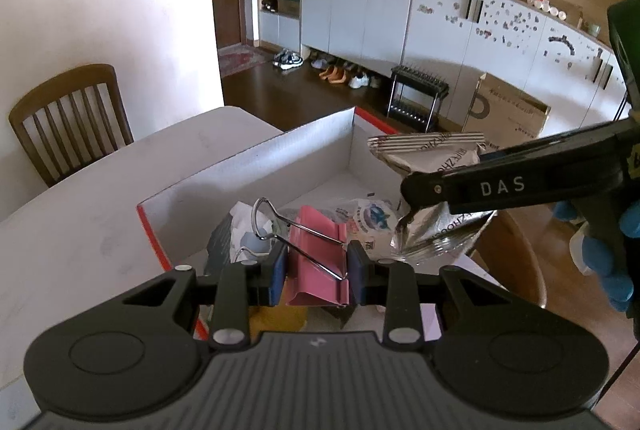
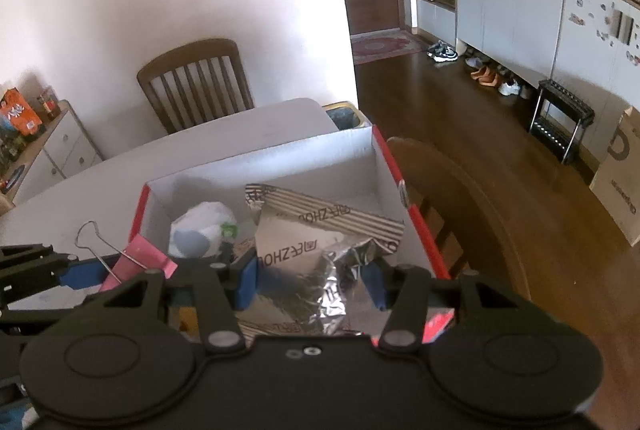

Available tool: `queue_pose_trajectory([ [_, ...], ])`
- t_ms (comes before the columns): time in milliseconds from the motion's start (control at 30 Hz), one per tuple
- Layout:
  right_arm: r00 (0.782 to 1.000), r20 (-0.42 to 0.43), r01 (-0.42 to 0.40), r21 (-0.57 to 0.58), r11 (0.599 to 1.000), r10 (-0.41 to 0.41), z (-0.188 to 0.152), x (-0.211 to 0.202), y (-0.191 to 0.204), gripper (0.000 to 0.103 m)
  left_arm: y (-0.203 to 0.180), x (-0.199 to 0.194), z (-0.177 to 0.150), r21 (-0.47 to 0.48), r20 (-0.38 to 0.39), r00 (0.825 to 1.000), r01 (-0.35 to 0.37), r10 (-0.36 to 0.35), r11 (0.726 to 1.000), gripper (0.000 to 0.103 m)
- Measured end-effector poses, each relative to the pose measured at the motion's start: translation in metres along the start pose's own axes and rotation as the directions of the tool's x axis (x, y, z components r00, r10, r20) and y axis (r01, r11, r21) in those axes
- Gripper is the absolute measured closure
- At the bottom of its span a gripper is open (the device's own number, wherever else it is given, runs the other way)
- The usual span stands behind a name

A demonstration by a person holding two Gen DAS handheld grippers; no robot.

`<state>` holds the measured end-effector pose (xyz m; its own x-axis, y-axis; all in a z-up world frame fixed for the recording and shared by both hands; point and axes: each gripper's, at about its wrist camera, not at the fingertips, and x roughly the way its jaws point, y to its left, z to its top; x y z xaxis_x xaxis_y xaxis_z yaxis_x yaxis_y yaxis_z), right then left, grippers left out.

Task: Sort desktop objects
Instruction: 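Lower the binder clip and foil bag into the red box and open both grippers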

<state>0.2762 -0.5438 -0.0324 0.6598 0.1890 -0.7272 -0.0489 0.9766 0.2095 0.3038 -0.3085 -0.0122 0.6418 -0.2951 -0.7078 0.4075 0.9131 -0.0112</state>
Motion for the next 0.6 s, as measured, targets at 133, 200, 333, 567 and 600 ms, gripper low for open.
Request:
queue_pose_trajectory([
  [133,1.000,-0.026,0.001,-0.034,0.999,-0.002,0.008,0.020,-0.002,0.051,0.001,0.020,0.008,0.013,-0.020,1.000,0.000,0.000,1.000,0.073],
  [200,0.999,-0.040,-0.001,-0.051,0.999,-0.001,0.013,0.029,-0.003,0.051,0.003,0.030,0.010,0.015,-0.032,0.999,0.000,0.001,1.000,0.073],
  [333,0.997,-0.082,-0.017,-0.099,0.995,0.009,0.018,0.049,-0.002,0.051,0.002,0.046,0.013,0.021,-0.056,0.998,0.004,-0.003,1.000,0.073],
  [567,0.992,-0.122,0.007,-0.184,0.983,-0.030,0.022,0.085,0.006,0.051,-0.002,0.070,0.013,0.052,-0.097,0.995,0.017,-0.012,0.999,0.073],
  [600,0.991,-0.130,0.007,-0.186,0.983,-0.032,0.021,0.089,0.006,0.051,-0.003,0.072,0.013,0.052,-0.102,0.995,0.018,-0.013,0.998,0.073],
])
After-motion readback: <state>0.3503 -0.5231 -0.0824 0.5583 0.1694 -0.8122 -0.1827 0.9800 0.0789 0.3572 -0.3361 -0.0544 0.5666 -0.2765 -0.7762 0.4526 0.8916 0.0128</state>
